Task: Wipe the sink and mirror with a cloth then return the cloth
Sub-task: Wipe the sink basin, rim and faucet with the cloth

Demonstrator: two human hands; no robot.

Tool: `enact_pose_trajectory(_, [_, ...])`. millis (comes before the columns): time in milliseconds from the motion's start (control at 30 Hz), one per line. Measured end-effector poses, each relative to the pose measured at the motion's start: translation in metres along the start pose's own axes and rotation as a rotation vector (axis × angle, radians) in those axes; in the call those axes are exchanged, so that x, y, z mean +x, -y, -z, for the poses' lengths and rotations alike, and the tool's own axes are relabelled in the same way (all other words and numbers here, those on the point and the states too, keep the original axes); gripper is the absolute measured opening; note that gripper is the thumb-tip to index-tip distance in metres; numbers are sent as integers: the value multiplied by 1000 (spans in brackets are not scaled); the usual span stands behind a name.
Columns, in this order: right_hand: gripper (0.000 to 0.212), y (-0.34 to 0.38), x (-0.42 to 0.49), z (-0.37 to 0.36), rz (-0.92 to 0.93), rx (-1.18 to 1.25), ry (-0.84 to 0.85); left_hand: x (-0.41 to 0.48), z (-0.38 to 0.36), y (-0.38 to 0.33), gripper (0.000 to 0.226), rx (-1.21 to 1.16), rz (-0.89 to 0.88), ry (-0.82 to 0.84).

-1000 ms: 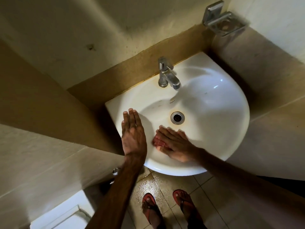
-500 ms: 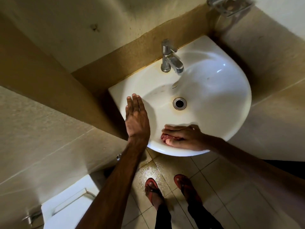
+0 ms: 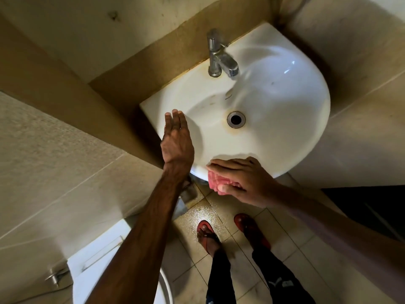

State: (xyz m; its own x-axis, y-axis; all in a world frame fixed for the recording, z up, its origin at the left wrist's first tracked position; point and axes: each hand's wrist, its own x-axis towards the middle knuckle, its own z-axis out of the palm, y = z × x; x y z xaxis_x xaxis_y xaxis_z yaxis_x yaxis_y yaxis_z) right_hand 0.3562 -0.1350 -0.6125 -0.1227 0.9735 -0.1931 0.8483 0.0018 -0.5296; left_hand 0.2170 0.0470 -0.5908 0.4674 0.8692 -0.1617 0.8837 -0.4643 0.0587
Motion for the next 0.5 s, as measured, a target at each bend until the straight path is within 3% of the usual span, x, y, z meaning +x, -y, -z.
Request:
enact_pose_trajectory(233, [77, 34, 23, -31, 50, -344, -278, 6, 6, 5, 77, -53, -46, -9])
enact_pose_trajectory(433, [30, 81, 94, -41, -97, -326, -265, 7, 4, 15, 71, -310, -55, -44])
enact_pose_trajectory(500, [28, 82, 95, -41, -99, -321, -265, 5, 1, 14, 71, -346, -62, -27])
